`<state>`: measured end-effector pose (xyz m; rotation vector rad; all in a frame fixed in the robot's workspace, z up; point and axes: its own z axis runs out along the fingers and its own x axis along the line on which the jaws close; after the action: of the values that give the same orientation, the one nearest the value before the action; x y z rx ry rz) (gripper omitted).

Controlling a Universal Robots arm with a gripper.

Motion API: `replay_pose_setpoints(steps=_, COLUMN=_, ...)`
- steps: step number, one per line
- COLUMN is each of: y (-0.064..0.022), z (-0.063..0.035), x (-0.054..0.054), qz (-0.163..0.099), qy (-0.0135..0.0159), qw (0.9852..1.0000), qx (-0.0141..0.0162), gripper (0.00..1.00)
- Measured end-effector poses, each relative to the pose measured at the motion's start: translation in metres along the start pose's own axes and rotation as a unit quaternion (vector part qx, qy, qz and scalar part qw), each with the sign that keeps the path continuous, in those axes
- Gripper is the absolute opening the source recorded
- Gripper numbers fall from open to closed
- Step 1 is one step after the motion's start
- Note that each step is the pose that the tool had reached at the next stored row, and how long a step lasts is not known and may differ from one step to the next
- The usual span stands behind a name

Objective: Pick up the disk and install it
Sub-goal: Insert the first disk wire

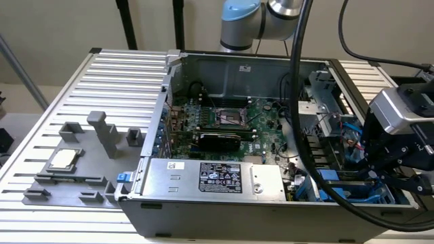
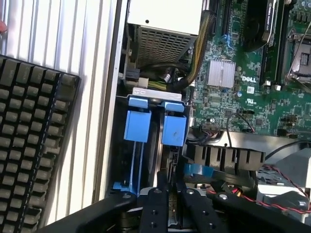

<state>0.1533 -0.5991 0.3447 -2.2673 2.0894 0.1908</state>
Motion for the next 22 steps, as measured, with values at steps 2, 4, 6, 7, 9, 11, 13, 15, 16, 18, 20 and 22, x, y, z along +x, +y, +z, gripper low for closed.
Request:
replay_pose_setpoints(steps=2, y=0.0002, z=0.0003, x=0.000, qz=0.004, qy=-0.0001, qw=1.0000, qx=0.0005, gripper=0.00)
replay_pose_setpoints(steps=4, y=0.0003, z=0.0009, x=-0.001, qz=0.008, qy=-0.0003, qw=1.0000, qx=0.0010, gripper=0.00)
replay_pose_setpoints(steps=6, y=0.0005, z=0.0013, x=-0.002, qz=0.011, qy=0.0002, qw=0.9999, qx=0.0013, gripper=0.00)
replay_pose_setpoints(steps=7, y=0.0005, z=0.0016, x=-0.002, qz=0.012, qy=0.0006, qw=0.9999, qx=0.0014, gripper=0.00)
replay_pose_setpoints(steps=9, y=0.0007, z=0.0022, x=-0.004, qz=0.013, qy=0.0029, qw=0.9999, qx=0.0014, gripper=0.00)
replay_pose_setpoints(steps=11, y=0.0008, z=0.0027, x=-0.005, qz=0.014, qy=0.0071, qw=0.9999, qx=0.0012, gripper=0.00)
replay_pose_setpoints(steps=13, y=0.0009, z=0.0033, x=-0.007, qz=0.015, qy=0.0117, qw=0.9998, qx=0.0010, gripper=0.00)
replay_pose_setpoints(steps=15, y=0.0010, z=0.0039, x=-0.009, qz=0.015, qy=0.0153, qw=0.9998, qx=0.0008, gripper=0.00)
replay_pose_setpoints(steps=16, y=0.0011, z=0.0041, x=-0.010, qz=0.015, qy=0.0169, qw=0.9997, qx=0.0007, gripper=0.00)
replay_pose_setpoints(steps=18, y=0.0012, z=0.0046, x=-0.012, qz=0.016, qy=0.0196, qw=0.9997, qx=0.0005, gripper=0.00)
replay_pose_setpoints(steps=20, y=0.0011, z=0.0048, x=-0.014, qz=0.017, qy=0.0216, qw=0.9996, qx=0.0005, gripper=0.00)
replay_pose_setpoints(steps=22, y=0.0011, z=0.0049, x=-0.014, qz=0.020, qy=0.0240, qw=0.9995, qx=0.0006, gripper=0.00)
